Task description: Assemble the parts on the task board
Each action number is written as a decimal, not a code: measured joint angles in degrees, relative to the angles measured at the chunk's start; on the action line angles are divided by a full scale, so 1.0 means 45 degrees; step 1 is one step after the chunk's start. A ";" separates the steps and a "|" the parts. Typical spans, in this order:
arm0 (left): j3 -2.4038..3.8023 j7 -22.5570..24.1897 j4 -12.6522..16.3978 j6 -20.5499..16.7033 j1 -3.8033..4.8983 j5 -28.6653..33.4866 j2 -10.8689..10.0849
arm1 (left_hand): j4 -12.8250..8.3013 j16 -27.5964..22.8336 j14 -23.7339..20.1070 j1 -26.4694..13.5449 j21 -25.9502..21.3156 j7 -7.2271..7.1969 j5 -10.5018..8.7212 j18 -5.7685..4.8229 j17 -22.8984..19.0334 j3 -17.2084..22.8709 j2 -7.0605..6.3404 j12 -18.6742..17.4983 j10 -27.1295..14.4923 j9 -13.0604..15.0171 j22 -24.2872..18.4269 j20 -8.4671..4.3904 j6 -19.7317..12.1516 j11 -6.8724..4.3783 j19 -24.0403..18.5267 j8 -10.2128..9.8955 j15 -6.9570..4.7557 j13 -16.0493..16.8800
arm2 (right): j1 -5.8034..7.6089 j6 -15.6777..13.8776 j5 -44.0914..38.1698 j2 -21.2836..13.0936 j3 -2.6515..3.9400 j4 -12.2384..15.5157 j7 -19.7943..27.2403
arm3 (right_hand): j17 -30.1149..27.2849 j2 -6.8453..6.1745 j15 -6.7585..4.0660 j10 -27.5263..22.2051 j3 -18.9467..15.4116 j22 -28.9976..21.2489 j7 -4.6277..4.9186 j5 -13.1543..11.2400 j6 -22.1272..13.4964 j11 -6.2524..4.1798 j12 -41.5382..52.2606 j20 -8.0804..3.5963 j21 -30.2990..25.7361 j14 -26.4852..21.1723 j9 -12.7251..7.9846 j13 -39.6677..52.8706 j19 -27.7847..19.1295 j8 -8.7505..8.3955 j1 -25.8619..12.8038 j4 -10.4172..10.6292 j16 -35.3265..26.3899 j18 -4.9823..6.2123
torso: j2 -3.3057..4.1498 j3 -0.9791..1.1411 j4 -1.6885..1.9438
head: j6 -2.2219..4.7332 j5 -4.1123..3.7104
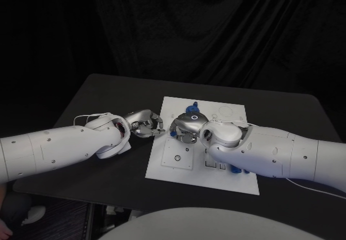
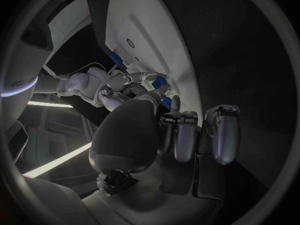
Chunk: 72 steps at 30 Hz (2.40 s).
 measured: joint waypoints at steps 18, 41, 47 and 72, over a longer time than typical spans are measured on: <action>0.0001 0.0197 -0.0084 0.0004 -0.0017 0.0122 0.0083 | 0.0001 0.0000 0.0000 0.0101 0.0000 -0.0030 0.0051 0.0000 0.0000 0.0072 0.0100 0.0000 -0.0001 -0.0178 0.0000 0.0000 0.0119 -0.0002 0.0000 0.0122 0.0000 0.0000 | -0.0080 -0.0465 -0.0113 0.0063 0.0016 -0.0227 -0.0038 | 0.0000 0.0354 0.0000 0.0048 -0.0264 -0.0002 -0.0150 -0.0842 0.0770 -0.0048 0.0000 -0.0001 -0.0062 0.0000 0.2018 0.0000 0.0000 0.0921 0.0199 -0.0280 -0.0049 0.0001 | -0.0004 -0.0005 0.0005 | 0.0000 0.0035; 0.0000 0.1703 -0.0181 0.0272 -0.0065 0.0559 0.0011 | 0.0210 0.0000 0.0025 -0.0557 -0.0248 0.0134 -0.0872 0.0000 0.0000 -0.0529 0.0287 0.0000 0.0046 -0.2103 0.0000 0.0141 -0.0050 0.0138 0.0046 -0.0077 0.0118 0.0000 | -0.0124 -0.2823 0.0030 -0.0327 0.0017 0.0385 0.0889 | -0.0001 0.0466 -0.0001 0.0047 -0.0485 -0.0003 -0.0243 -0.1418 0.0860 -0.0047 0.0000 -0.0001 -0.0061 0.0000 0.3058 0.0000 0.0000 0.1147 0.0080 -0.0198 -0.0049 0.0000 | -0.0007 -0.0004 -0.0011 | 0.0000 0.0044; 0.0000 0.1850 -0.0209 0.0476 -0.0067 0.0856 0.0017 | 0.0176 0.0000 0.0025 -0.0609 -0.0248 0.0182 -0.0872 0.0001 0.0000 -0.0564 0.0338 0.0000 0.0046 -0.2314 0.0000 0.0185 -0.0002 0.0138 0.0002 -0.0077 0.0118 0.0000 | -0.0130 -0.3046 0.0116 -0.0338 0.0017 0.0447 0.1103 | 0.0000 0.0464 -0.0001 0.0047 -0.0521 -0.0004 -0.0242 -0.1262 0.0857 -0.0047 0.0000 0.0000 -0.0061 0.0000 0.3183 0.0000 0.0000 0.1192 0.0081 -0.0234 -0.0048 0.0001 | -0.0006 -0.0002 -0.0010 | 0.0000 0.0023; -0.0029 0.2530 -0.0319 0.0577 -0.0104 0.1209 -0.0008 | 0.0034 0.0000 0.0003 0.0792 -0.0146 -0.0500 0.0433 0.0000 0.0000 0.0425 0.0652 0.0001 0.0042 -0.3578 0.0000 -0.0096 0.2412 -0.0321 -0.0004 0.0888 -0.0232 0.0004 | -0.0136 -0.3064 0.0248 -0.0332 0.0035 0.0498 0.1319 | -0.0001 0.0515 0.0000 0.0001 -0.0538 -0.0005 -0.0211 -0.1110 0.0830 -0.0092 0.0000 -0.0001 -0.0061 0.0001 0.3372 -0.0001 0.0000 0.1192 0.0211 -0.0251 -0.0048 0.0000 | -0.0010 -0.0006 0.0001 | 0.0000 0.0081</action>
